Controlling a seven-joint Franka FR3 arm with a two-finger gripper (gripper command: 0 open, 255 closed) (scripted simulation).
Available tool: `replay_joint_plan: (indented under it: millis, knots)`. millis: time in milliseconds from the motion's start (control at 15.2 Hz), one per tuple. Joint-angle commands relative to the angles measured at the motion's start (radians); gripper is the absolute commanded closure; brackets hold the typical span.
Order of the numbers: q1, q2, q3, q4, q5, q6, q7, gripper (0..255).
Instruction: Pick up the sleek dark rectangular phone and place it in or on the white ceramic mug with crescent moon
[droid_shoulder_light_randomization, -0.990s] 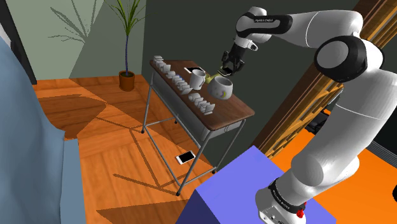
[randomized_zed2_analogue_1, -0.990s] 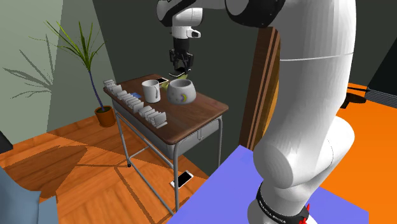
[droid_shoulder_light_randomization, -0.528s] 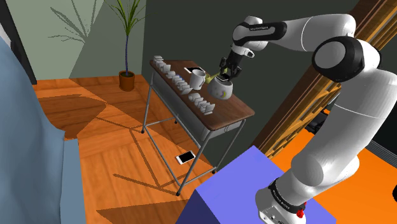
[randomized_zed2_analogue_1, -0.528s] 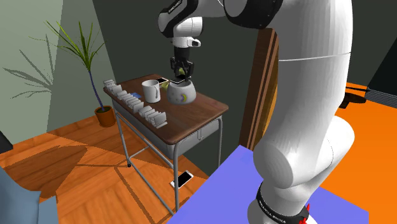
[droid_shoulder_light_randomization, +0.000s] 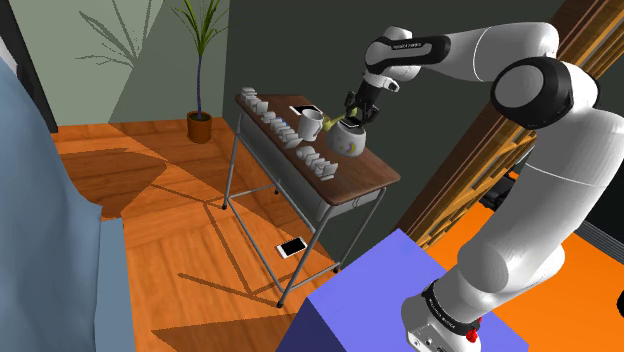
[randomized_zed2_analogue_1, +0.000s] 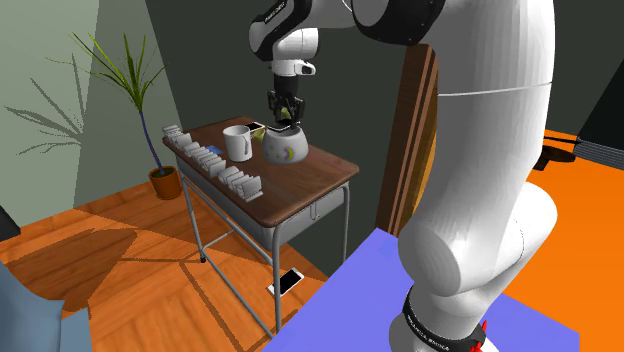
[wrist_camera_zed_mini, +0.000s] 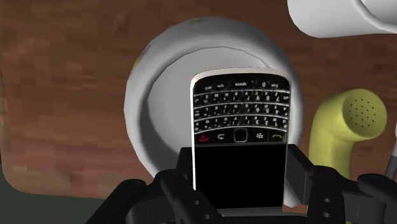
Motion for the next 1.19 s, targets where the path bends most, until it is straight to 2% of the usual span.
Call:
replay_joint_plan:
  millis: [0, 330, 594, 1122]
  knots:
    - [0.001, 0.001, 0.001, -0.005, 0.0, 0.001, 0.0, 0]
    - [0.0, 0.003, 0.0, -0.001, 0.0, 0.0, -0.001, 0]
    - [-0.003, -0.026, -0.001, 0.085, -0.001, -0.116, 0.0, 0]
    - [-0.003, -0.026, -0.001, 0.085, -0.001, -0.116, 0.0, 0]
